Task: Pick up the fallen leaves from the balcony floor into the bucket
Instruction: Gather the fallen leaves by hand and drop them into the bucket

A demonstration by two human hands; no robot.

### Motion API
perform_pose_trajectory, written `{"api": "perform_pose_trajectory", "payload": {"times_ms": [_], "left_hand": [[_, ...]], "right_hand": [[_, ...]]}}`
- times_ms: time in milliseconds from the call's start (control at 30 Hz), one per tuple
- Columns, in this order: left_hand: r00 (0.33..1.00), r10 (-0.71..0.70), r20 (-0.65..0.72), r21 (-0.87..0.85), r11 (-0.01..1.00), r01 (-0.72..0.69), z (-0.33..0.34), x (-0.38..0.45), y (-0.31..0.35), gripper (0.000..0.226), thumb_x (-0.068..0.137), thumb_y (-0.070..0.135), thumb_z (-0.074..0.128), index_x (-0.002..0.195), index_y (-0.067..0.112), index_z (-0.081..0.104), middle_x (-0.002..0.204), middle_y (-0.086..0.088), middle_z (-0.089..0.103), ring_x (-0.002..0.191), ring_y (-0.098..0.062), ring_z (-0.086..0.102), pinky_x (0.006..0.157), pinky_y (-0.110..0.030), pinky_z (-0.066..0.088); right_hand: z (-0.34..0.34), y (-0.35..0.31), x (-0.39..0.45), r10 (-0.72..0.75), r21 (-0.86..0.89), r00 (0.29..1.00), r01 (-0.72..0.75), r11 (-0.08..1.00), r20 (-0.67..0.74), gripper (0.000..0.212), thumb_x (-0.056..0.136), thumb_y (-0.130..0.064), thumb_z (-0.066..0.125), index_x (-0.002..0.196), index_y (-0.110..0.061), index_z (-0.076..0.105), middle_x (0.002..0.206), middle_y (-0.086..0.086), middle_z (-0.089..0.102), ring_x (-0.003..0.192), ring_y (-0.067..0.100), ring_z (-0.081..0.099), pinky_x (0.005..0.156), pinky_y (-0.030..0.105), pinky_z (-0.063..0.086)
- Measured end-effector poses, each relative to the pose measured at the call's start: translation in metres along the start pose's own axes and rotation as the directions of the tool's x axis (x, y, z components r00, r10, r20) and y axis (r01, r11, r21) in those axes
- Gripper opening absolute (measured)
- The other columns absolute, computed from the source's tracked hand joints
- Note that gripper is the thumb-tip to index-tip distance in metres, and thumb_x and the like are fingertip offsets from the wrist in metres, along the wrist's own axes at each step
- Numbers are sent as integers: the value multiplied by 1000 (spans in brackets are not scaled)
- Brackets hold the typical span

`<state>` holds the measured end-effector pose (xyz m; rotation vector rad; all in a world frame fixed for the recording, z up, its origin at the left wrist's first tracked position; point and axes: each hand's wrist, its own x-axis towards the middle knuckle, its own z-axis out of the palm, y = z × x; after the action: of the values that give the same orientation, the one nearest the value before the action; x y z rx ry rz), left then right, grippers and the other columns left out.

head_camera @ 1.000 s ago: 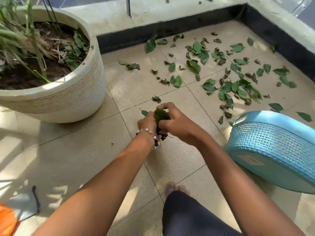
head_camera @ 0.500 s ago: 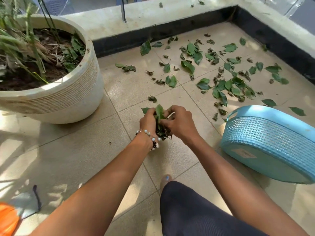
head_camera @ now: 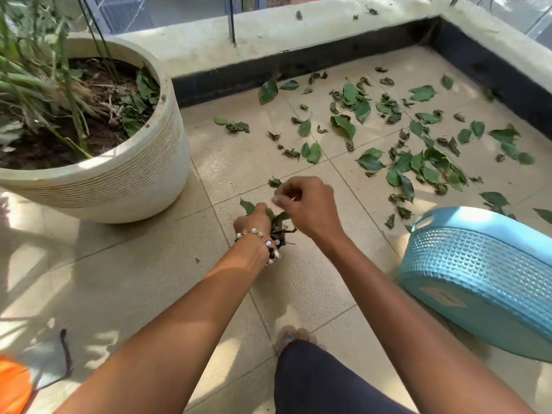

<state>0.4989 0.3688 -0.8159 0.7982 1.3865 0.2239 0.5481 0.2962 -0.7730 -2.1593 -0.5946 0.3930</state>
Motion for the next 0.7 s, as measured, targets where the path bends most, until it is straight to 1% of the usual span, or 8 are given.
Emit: {"api": "perform_pose_trajectory", "payload": {"times_ms": [67,133,233,300,433,533,633,700], "left_hand": [[999,21,-24,12,1000,-21,-4,8,8,24,90,20,62,75,7,49,61,-7,56,47,-17,53,35,-18,42],[999,15,-30,-16,1000,-15,-6,19,20,19,90,19,61,81,5,52,55,-7,58,41,-16,53,32,-17,39],[998,15,-53,-72,997,-19,-6,34,38,17,87,15,61,94,-1,57,42,-7,54,27,-14,49,32,-18,40],[998,18,-65,-91,996,-24,-3,45,50,14,85,13,61,85,1,56,44,-8,53,24,-13,45,33,-17,39],[998,29,-49,-124,992,-34,3,59,65,22,85,9,59,67,3,47,31,-3,46,24,-13,40,33,-13,31],[999,14,-30,-149,989,-18,9,67,64,24,86,8,58,65,4,47,34,-4,46,26,-11,38,32,-12,29],[999,7,-32,-163,987,-12,13,75,59,26,87,7,58,64,3,48,49,-8,48,27,-11,38,33,-11,28],[1000,-1,-31,-170,985,-4,14,80,58,25,87,8,58,65,3,48,56,-9,48,27,-11,38,32,-11,28]], "right_hand": [[-3,7,25,32,-16,997,-33,999,-64,8,86,-10,70,94,-9,72,84,-4,67,74,3,60,72,11,49],[-3,20,52,67,-109,996,-73,991,-57,16,89,-9,66,104,-9,70,96,1,67,83,9,61,79,17,48],[13,46,83,-5,-356,989,58,933,146,36,89,-13,66,125,-16,62,123,7,63,108,21,60,96,30,44],[33,59,89,-105,-454,952,232,860,289,42,91,-13,62,132,-19,58,133,10,56,119,31,52,102,38,39],[49,82,89,-298,-556,891,448,700,342,23,83,0,57,100,-5,72,96,12,66,92,33,54,74,34,44],[30,84,102,-300,-512,940,340,789,162,20,87,0,59,101,-4,72,99,14,69,96,30,59,81,31,43],[4,81,134,-149,-418,984,96,903,-96,24,93,-8,56,114,-7,68,112,12,67,101,21,57,94,17,38],[-3,85,153,2,-388,996,-38,921,-93,36,94,-20,59,128,-9,57,128,14,57,117,23,47,102,21,32]]}}
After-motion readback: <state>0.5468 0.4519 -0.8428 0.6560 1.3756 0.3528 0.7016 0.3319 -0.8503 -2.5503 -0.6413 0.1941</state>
